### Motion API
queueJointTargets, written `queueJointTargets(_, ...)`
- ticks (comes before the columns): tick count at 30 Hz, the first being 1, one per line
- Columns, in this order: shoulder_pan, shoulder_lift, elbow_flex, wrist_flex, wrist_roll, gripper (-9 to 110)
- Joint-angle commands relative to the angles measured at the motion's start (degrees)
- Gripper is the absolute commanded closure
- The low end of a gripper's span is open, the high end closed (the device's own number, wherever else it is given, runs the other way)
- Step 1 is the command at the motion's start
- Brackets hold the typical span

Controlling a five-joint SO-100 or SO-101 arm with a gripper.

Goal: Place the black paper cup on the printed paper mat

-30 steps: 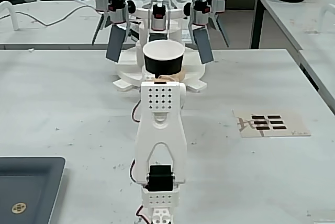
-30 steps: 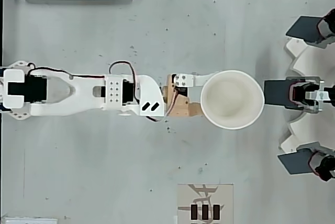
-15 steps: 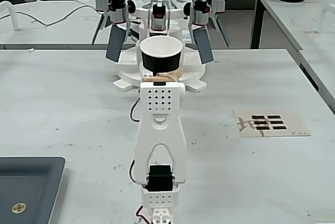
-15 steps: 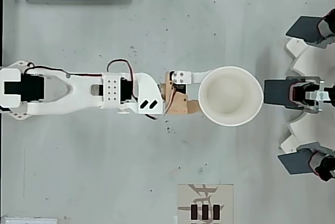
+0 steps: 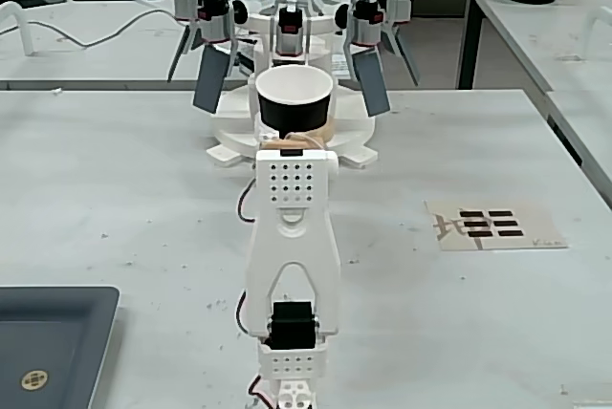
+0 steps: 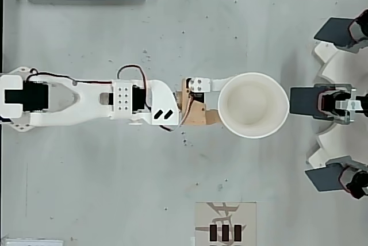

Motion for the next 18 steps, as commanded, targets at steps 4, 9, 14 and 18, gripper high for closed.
queueJointTargets(4, -0.4, 3.4, 0.2, -1.0, -0.2, 96)
queueJointTargets(9, -0.5, 3.5, 0.4, -0.8, -0.2, 96)
queueJointTargets(14, -0.4, 6.1, 3.0, -0.9, -0.6, 96)
queueJointTargets(18, -0.4, 11.0, 9.0, -1.6, -0.8, 96)
